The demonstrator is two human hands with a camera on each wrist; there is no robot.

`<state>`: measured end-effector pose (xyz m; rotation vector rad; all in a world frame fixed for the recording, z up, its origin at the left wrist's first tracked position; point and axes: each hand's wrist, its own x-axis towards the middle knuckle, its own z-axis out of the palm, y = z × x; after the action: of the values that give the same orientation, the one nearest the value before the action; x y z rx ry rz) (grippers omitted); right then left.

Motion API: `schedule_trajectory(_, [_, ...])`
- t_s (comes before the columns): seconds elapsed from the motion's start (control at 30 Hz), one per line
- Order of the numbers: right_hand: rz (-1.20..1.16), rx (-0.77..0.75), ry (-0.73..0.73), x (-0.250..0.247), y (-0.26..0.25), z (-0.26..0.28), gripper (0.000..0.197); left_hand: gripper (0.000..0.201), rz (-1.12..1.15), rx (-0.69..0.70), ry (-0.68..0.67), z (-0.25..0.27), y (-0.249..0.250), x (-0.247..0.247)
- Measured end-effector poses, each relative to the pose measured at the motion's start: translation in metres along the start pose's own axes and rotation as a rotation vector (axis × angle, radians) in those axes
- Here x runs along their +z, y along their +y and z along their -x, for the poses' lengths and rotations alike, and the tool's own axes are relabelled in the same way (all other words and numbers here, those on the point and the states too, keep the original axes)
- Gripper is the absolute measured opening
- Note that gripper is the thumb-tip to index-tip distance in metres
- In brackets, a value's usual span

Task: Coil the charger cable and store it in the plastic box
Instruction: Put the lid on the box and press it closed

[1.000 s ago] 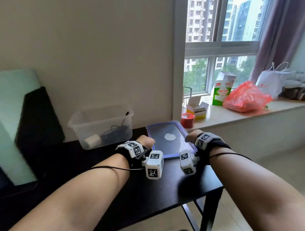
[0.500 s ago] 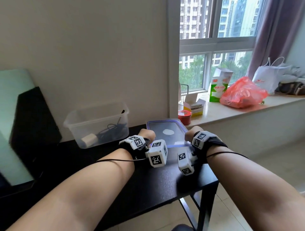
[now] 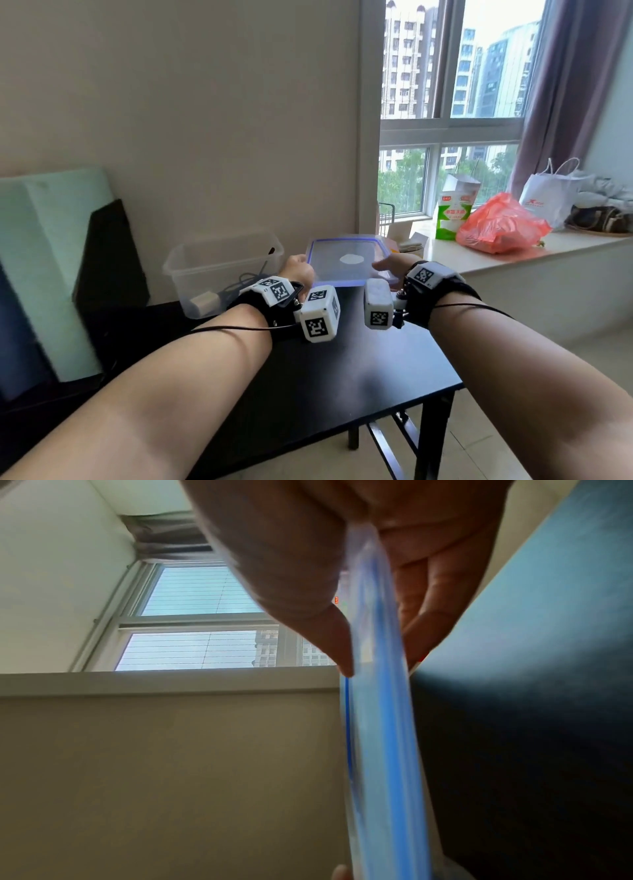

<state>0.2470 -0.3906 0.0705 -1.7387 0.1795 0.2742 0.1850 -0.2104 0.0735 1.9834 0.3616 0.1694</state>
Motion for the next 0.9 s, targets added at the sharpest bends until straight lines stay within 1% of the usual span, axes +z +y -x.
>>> schedule_trajectory(0.07, [0.043,-0.019,-0.053,0.005,-0.010,0.004,0.014,0.036,0.050,0.025,0.021,0.005,0.004,-0.008])
schedule_trajectory(0.13, [0.072,-0.041,-0.056,0.010,-0.021,0.005,0.011,0.045,0.099,0.069,0.036,0.008,0.007,-0.020])
schedule_trajectory(0.2, [0.072,-0.059,-0.026,0.017,-0.031,0.013,0.021,0.051,0.100,0.092,0.048,0.011,0.011,-0.031])
schedule_trajectory(0.23, [0.031,-0.080,-0.027,0.022,-0.038,0.017,0.016,0.052,0.107,0.095,0.057,0.009,0.011,-0.038])
schedule_trajectory(0.27, [-0.014,-0.104,-0.038,0.028,-0.045,0.025,0.005,0.051,0.101,0.094,0.058,0.007,0.012,-0.044])
schedule_trajectory(0.3, [-0.062,-0.130,-0.057,0.034,-0.050,0.026,0.010,0.047,0.105,0.101,0.061,0.004,0.012,-0.051])
schedule_trajectory(0.33, [-0.093,-0.161,-0.073,0.040,-0.056,0.024,0.019,0.039,0.100,0.104,0.062,0.003,0.013,-0.059])
schedule_trajectory(0.37, [-0.122,-0.189,-0.080,0.048,-0.062,0.025,0.022,0.027,0.102,0.124,0.066,0.001,0.012,-0.068])
schedule_trajectory(0.4, [-0.140,-0.220,-0.078,0.057,-0.068,0.027,0.020,0.016,0.108,0.144,0.060,0.001,0.013,-0.078])
schedule_trajectory(0.43, [-0.144,-0.269,-0.066,0.066,-0.073,0.029,0.014,0.017,0.107,0.166,0.069,-0.001,0.014,-0.088])
schedule_trajectory(0.47, [-0.127,-0.333,-0.053,0.075,-0.079,0.031,0.006,0.023,0.118,0.167,0.088,0.001,0.016,-0.098])
schedule_trajectory(0.5, [-0.107,-0.398,-0.033,0.085,-0.083,0.033,0.007,0.028,0.148,0.176,0.118,0.000,0.017,-0.109])
schedule_trajectory(0.57, [-0.105,-0.498,0.010,0.106,-0.090,0.034,0.020,0.035,0.229,0.164,0.206,-0.006,0.015,-0.132])
schedule_trajectory(0.63, [-0.037,-0.610,0.061,0.125,-0.095,0.033,0.019,0.040,0.420,0.107,0.265,-0.011,0.012,-0.153])
schedule_trajectory(0.7, [0.065,-0.720,0.079,0.143,-0.097,0.029,0.012,0.046,0.600,0.077,0.324,-0.019,0.008,-0.175])
schedule_trajectory(0.77, [0.219,-0.819,0.104,0.156,-0.098,0.029,0.011,0.053,0.662,0.078,0.357,-0.026,0.005,-0.191])
schedule_trajectory(0.87, [0.459,-0.962,0.176,0.171,-0.101,0.023,0.011,0.064,0.816,0.096,0.364,-0.035,0.006,-0.211])
schedule_trajectory(0.9, [0.534,-1.009,0.198,0.175,-0.102,0.022,0.011,0.064,0.852,0.106,0.368,-0.038,0.005,-0.216])
